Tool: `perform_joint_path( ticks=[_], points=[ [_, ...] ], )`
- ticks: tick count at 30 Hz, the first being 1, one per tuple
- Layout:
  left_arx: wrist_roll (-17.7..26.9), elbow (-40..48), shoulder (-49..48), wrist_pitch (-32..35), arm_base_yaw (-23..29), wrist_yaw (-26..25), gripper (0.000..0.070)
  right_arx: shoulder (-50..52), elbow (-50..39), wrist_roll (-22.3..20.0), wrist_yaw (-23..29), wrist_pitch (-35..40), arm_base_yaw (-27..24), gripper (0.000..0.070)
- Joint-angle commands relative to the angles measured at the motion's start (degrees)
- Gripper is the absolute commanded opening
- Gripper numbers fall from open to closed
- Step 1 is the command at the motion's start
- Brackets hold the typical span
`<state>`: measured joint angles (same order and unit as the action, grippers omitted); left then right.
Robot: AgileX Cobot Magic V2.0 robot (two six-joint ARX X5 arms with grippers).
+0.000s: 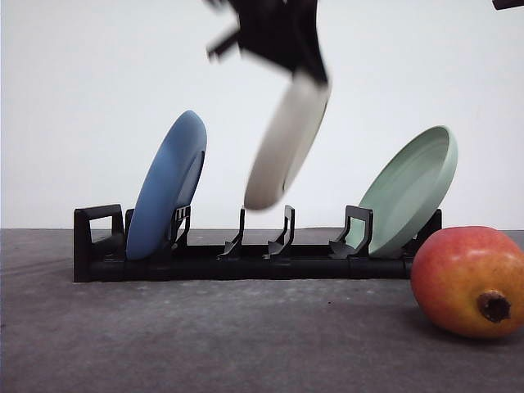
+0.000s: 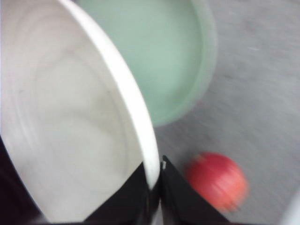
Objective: Place pomegranate in white plate
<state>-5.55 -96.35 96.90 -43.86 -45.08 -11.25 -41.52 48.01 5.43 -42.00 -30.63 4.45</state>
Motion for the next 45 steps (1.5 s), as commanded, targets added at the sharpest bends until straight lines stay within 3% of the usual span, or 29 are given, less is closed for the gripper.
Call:
perform_joint_path(
  ticks=[1,5,11,17,27,31,36,37,38,42,43,45],
  points=[
    [1.08,-1.58,-1.81,-4.38,-2.10,-0.35,0.0000,-0.37,0.90,0.57,0.00,0.48,0.09,0.0585],
    [2.67,-1.50,-6.23,-14.88,-8.08,2.42,0.0002,-0.37,0.90,0.57,0.00,0.42,0.09,0.0585],
    [3.35,0.62,-7.08,-23.19,-20.37,15.50,0.0003,-0.37,0.90,0.59,0.00,0.35,0.09,0.0585],
    [1.12,11.48,-6.97,-19.53,-27.83,23.76,0.0002,-0.37,0.90,0.61,-0.02,0.29,0.19,0.0585],
    [-0.06,32.66,-6.95,-3.31,-28.71,30.98,0.0002,-0.37,0.90,0.61,0.00,0.31,1.88,0.0585],
    [-0.79,38.24,-6.92,3.89,-29.05,31.19,0.0001,-0.37,0.90,0.63,0.00,0.28,2.23,0.0585],
    [-2.88,39.73,-6.60,4.97,-29.24,30.90,0.0005,-0.37,0.90,0.66,0.00,0.28,2.23,0.0585],
    [-2.88,39.73,-6.60,5.17,-29.24,30.74,0.0041,-0.37,0.90,0.66,0.00,0.31,2.23,0.0585],
    [-2.96,39.73,-6.60,5.49,-29.24,30.72,0.0124,-0.37,0.90,0.66,0.00,0.31,2.23,0.0585],
    [-4.65,39.38,-6.66,5.24,-29.02,30.71,0.0559,-0.37,0.90,1.19,0.00,0.31,2.23,0.0585],
    [-5.09,39.16,-6.66,4.71,-29.02,30.71,0.0611,-0.37,0.90,1.46,0.00,0.31,2.23,0.0585],
    [-6.79,38.79,-7.01,4.10,-29.02,30.72,0.0624,-0.37,0.90,1.66,0.00,0.26,2.23,0.0585]
  ],
)
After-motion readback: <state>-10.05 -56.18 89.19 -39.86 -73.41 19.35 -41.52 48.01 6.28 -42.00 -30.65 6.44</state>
